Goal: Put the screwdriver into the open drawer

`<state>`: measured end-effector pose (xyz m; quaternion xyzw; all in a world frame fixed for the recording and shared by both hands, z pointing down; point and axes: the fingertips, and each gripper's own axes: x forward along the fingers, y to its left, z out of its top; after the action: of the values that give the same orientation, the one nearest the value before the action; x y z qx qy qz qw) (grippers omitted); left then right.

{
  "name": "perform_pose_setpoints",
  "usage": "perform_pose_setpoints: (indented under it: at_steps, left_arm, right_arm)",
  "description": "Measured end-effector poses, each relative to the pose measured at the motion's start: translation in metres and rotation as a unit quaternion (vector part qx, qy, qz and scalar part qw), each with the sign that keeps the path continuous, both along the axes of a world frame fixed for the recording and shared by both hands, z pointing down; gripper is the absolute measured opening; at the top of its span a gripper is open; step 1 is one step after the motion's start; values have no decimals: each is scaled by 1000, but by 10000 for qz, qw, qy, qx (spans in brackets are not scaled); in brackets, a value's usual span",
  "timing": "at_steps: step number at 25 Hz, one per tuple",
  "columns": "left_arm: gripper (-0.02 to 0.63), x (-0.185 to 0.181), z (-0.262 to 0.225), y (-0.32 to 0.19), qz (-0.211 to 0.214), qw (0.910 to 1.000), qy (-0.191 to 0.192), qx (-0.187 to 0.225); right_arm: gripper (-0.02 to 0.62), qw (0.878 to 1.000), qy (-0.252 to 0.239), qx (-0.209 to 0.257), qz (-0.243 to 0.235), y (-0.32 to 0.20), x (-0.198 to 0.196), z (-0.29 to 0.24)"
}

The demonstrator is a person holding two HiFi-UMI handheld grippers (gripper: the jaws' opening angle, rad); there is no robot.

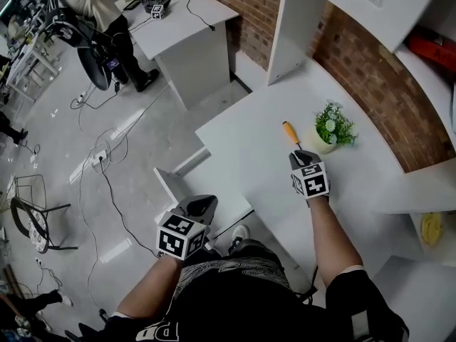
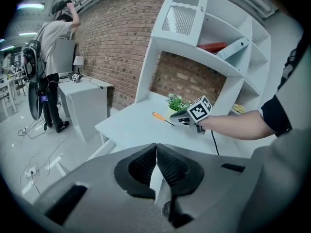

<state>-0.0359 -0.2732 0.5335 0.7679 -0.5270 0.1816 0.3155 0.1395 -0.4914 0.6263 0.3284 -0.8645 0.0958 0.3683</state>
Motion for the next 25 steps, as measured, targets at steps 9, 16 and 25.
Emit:
perform_pose_setpoints:
  at_steps: [9,16,25]
  left_arm:
    - [18,-15,18,-7,-117,9996,88,-235]
    - [18,-20,28,-1,-102,9991,101,-394]
    - [18,-32,37,6,-179,9986,23,-496]
  right_arm:
    - [96,9991,382,62,143,-60,-9,24]
    - [126,9981,537,-178,258,-81,-4,52]
    - [139,9973,590,-401,176,-92,-12,68]
